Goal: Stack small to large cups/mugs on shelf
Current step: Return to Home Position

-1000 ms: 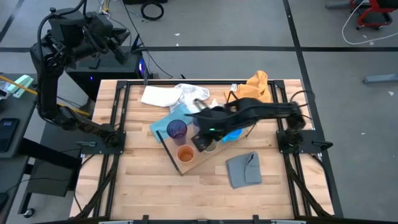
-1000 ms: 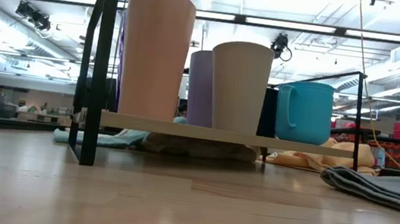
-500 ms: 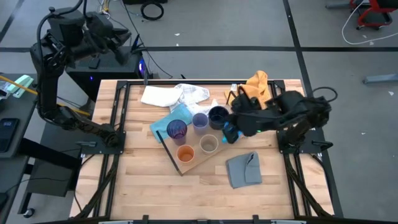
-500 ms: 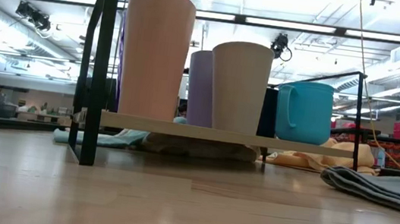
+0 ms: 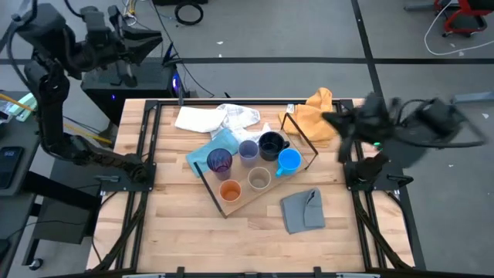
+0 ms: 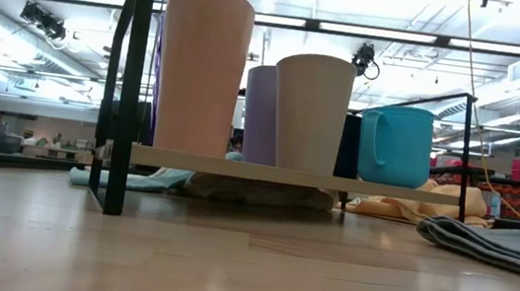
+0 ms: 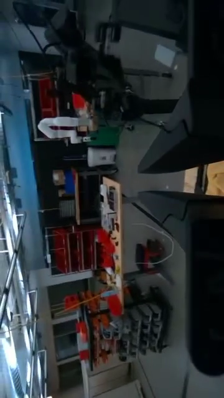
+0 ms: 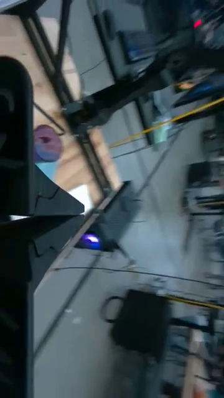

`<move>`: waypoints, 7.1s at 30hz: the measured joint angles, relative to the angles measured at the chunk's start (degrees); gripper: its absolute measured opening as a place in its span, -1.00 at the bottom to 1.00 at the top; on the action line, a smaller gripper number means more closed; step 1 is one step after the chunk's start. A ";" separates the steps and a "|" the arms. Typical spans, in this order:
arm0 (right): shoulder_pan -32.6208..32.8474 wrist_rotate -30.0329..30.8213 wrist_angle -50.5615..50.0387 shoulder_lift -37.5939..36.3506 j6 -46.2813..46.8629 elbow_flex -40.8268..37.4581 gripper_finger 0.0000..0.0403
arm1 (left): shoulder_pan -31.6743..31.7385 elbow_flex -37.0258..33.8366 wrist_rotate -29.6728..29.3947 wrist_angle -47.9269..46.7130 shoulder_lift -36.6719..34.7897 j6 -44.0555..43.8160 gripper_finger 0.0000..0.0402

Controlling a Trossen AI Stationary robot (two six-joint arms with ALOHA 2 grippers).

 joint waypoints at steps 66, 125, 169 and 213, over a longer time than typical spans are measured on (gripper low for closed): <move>17.18 14.54 0.04 -37.41 17.86 -41.03 -0.98 | -49.70 -103.15 -50.93 53.01 -63.51 -1.68 -0.85; 9.79 15.62 0.02 -37.41 17.37 -41.10 -0.97 | -46.14 -132.05 -27.13 55.29 -76.21 -8.70 -0.89; 26.26 15.91 26.59 -69.23 11.13 -89.23 -0.99 | -46.14 -132.08 -38.13 55.35 -76.15 -12.09 -0.79; -29.98 19.22 15.25 -58.15 7.74 -88.20 -0.99 | -46.14 -132.10 -42.57 55.31 -76.15 -13.91 -0.81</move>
